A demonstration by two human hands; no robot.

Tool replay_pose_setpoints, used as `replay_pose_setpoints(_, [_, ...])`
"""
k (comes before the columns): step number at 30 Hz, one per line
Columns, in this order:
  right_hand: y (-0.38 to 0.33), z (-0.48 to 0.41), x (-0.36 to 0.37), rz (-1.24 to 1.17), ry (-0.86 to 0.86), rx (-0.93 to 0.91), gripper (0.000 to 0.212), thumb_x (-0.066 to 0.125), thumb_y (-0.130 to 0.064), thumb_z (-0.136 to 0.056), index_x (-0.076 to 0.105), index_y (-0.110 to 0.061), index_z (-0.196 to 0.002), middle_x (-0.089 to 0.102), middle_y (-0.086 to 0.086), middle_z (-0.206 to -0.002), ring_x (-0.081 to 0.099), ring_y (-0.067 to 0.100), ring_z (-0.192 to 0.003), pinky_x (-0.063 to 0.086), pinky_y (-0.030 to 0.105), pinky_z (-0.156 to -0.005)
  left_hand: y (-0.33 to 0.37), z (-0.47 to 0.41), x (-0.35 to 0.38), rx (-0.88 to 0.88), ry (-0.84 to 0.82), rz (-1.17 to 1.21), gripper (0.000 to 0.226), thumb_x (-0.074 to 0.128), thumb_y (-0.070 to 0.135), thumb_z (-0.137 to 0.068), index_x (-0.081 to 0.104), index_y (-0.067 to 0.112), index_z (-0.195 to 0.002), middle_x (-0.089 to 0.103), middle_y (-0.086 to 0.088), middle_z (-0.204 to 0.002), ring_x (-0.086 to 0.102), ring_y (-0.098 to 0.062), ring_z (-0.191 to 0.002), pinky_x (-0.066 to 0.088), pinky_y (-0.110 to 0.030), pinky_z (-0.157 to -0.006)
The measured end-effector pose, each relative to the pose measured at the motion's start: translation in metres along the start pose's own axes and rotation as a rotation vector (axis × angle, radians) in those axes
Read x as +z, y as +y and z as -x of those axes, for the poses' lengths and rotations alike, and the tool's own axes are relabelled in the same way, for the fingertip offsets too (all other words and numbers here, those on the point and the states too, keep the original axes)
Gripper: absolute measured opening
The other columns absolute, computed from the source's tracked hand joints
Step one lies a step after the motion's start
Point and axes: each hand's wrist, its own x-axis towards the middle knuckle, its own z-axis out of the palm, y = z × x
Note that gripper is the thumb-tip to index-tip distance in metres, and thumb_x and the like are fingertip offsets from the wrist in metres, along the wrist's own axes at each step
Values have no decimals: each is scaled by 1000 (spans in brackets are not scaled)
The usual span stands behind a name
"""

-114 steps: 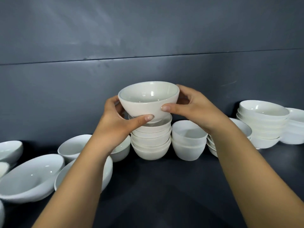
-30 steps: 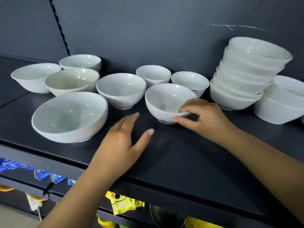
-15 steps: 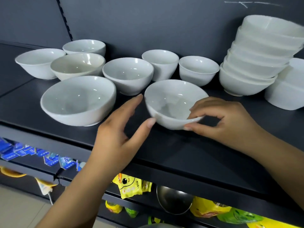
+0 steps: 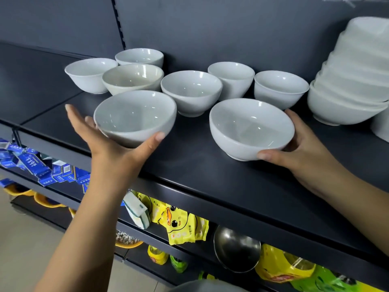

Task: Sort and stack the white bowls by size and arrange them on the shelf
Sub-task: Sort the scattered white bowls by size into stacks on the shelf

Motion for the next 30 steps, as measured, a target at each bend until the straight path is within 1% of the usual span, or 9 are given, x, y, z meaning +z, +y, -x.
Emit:
replay_pose_setpoints(3, [-1, -1, 2, -57, -1, -22, 104, 83, -65, -27, 48, -35, -121, 60, -13, -120, 55, 6, -115, 44, 30, -96, -1, -4, 3, -57, -23, -10, 124, 79, 23, -65, -16, 10, -145, 9, 13, -129, 20, 11, -115, 16, 15, -77])
replay_pose_setpoints(7, [-1, -2, 2, -86, -1, -30, 101, 84, -62, -28, 50, -36, -119, 62, -15, -118, 56, 5, -113, 47, 17, -88, -3, -8, -1, -96, 11, -24, 122, 81, 24, -63, -6, 14, -148, 15, 5, -150, 22, 6, -115, 21, -1, -84])
replay_pose_setpoints(11, [-2, -2, 0, -91, -8, -22, 104, 85, -60, -28, 50, -33, -122, 62, -13, -119, 56, 5, -113, 47, 15, -85, 4, -9, -4, -125, 9, 80, 130, 88, 43, -42, 14, 18, -146, 38, 4, -139, 41, -5, -118, 34, -18, -96])
replay_pose_setpoints(13, [-2, -2, 0, -95, -3, -19, 104, 85, -60, -26, 50, -34, -120, 62, -14, -117, 57, 5, -112, 47, 15, -84, 5, -5, -6, -114, 0, 180, 98, 89, 44, -39, 40, 26, -122, 54, 13, -113, 54, -2, -99, 44, -13, -83])
replay_pose_setpoints(16, [-3, -2, 1, -88, -7, -17, 105, 85, -61, -26, 50, -31, -121, 63, -15, -116, 57, 4, -111, 47, 14, -83, 12, 10, -7, -10, -54, 206, 69, 76, 50, -38, 51, 32, -99, 64, 19, -94, 61, 4, -88, 47, -10, -72])
replay_pose_setpoints(18, [-4, -2, 0, -87, -10, -8, 104, 85, -61, -26, 50, -32, -120, 63, -17, -114, 57, 3, -110, 47, 12, -81, 28, 15, -1, 50, -112, 255, 74, 80, 54, -37, 52, 33, -102, 67, 21, -96, 62, 4, -93, 47, -11, -75])
replay_pose_setpoints(22, [-4, -2, -1, -57, -7, -15, 99, 86, -44, -31, 48, -31, -122, 62, -15, -117, 56, 1, -111, 46, 13, -83, 60, 6, 22, 115, -234, 429, 96, 85, 59, -39, 51, 13, -115, 64, 0, -109, 61, -15, -103, 47, -29, -85])
replay_pose_setpoints(27, [-7, -2, -1, -37, -2, -26, 96, 80, -39, -40, 45, -25, -128, 61, -12, -120, 56, 0, -111, 46, 16, -89, 91, 7, 67, 285, -258, 278, 87, 77, 46, -42, 43, 18, -117, 57, 10, -113, 58, 4, -102, 45, -14, -84])
replay_pose_setpoints(30, [-8, -1, -2, -32, -4, -31, 97, 81, -38, -41, 43, -23, -129, 60, -13, -119, 56, -3, -109, 44, 10, -84, 89, 11, 87, 302, -334, 202, 100, 77, 50, -41, 43, 8, -125, 60, 7, -115, 58, 3, -103, 46, -12, -84])
